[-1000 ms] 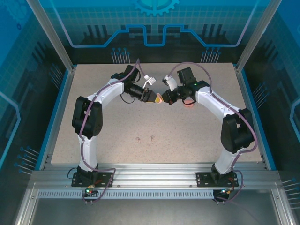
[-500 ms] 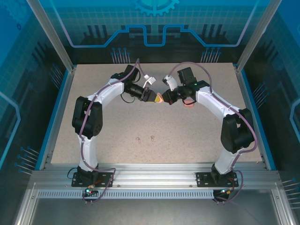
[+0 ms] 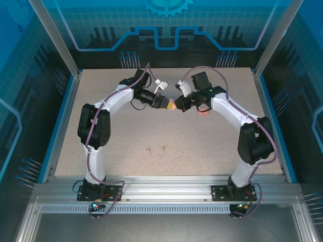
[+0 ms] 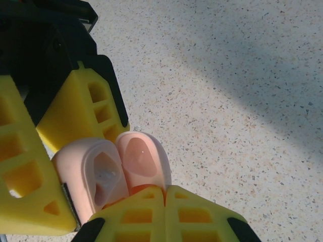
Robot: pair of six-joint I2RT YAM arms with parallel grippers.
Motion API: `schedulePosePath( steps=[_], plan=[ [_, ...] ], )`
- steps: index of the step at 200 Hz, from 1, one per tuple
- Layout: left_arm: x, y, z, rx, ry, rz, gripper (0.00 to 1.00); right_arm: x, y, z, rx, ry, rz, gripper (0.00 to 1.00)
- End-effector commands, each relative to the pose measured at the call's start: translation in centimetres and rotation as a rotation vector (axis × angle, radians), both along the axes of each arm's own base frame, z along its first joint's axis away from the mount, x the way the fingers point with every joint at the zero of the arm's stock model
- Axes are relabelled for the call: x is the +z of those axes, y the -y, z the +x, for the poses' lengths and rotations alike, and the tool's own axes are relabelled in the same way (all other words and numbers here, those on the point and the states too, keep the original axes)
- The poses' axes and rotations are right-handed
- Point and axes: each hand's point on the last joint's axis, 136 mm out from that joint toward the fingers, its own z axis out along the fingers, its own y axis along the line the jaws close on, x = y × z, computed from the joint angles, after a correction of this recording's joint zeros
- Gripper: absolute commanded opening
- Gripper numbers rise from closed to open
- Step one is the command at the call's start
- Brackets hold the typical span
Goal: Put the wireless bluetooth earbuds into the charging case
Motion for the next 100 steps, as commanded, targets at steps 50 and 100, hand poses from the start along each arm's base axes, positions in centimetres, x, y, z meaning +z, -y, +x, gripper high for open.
schedulePosePath(
  steps=[50,100],
  plan=[
    [0.5,0.2,0.4,0.0,0.048,-0.041,0.0,2.2,-0.6,-0.1,0.011,0.002,0.044,0.02],
    [0.5,-0.3,-0.6,0.022,0.082,-0.043,0.0,5.1,0.5,1.3,-0.05,0.025,0.103,0.25]
  ],
)
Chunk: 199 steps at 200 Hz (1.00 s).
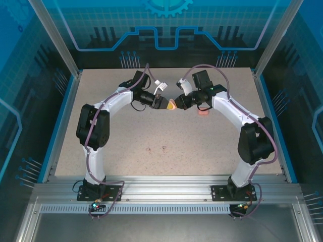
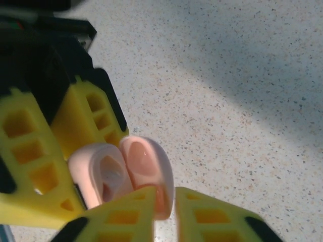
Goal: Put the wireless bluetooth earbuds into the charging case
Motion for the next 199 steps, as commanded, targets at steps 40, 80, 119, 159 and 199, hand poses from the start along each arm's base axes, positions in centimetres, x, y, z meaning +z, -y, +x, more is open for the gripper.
schedulePosePath(
  steps=[40,80,119,159,199],
  plan=[
    [0.4,-1.2,-0.6,0.092,0.111,-0.002,0.0,8.5,1.2,0.3,-0.064,0.07,0.195,0.53],
    [1.2,-2.7,0.0,0.269,0.307,-0.042,0.0,9.2,4.6,-0.2,-0.296,0.003,0.17,0.69],
    [3.2,-4.6,0.4,0.436,0.475,-0.063,0.0,4.0,6.2,-3.3,-0.474,-0.204,0.086,0.7],
    [6.4,-7.3,0.5,0.636,0.696,-0.094,0.0,-2.5,4.8,-8.4,-0.496,-0.323,-0.105,0.7],
    [9.3,-9.6,0.0,0.783,0.865,-0.106,0.0,-7.4,1.8,-12.8,-0.469,-0.381,-0.247,0.7]
  ],
)
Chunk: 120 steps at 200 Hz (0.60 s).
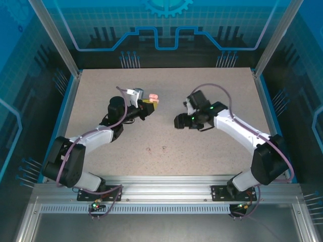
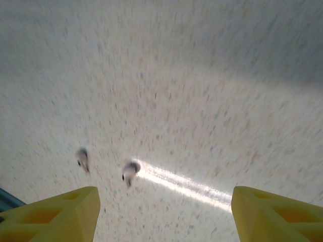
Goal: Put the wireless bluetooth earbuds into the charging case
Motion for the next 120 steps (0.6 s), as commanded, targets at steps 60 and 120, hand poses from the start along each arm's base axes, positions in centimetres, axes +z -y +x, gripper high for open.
schedulePosePath(
  steps=[60,120],
  plan=[
    [10.5,-4.5,-0.9,0.279,0.367,-0.054,0.0,-7.0,-4.4,-4.7,-0.007,-0.123,-0.261,0.68],
    [13.3,-5.3,-2.2,0.314,0.449,-0.04,0.0,-9.6,-6.6,-5.7,0.003,-0.164,-0.365,0.6]
  ],
)
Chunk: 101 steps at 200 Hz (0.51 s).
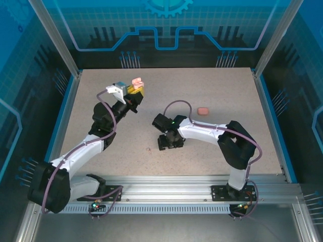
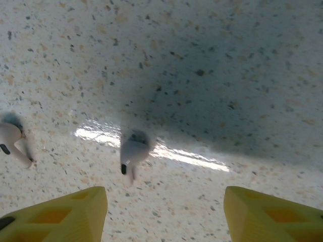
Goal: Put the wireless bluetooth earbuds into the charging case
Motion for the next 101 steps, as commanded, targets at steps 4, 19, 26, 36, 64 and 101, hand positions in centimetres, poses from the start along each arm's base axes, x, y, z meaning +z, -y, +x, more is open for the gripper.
schedulePosePath(
  steps=[4,19,26,36,64,101],
  plan=[
    [2.2,-0.3,-0.7,0.03,0.079,0.013,0.0,-0.6,0.0,-0.3,-0.032,-0.01,-0.063,0.59],
    [2.3,-0.2,-0.9,0.027,0.086,0.02,0.0,-1.0,-0.1,-0.3,-0.038,-0.019,-0.076,0.54],
    [2.4,-0.2,-1.0,0.027,0.09,0.024,0.0,-1.1,-0.3,-0.3,-0.04,-0.019,-0.076,0.52],
    [2.4,-0.2,-1.1,0.026,0.094,0.027,0.0,-1.4,-0.3,-0.3,-0.045,-0.025,-0.083,0.5],
    [2.5,-0.1,-1.2,0.026,0.101,0.035,0.0,-1.6,-0.8,0.0,-0.055,-0.032,-0.086,0.47],
    [2.3,0.0,-1.2,0.022,0.102,0.041,0.0,-1.9,-1.3,0.2,-0.061,-0.042,-0.09,0.47]
  ],
)
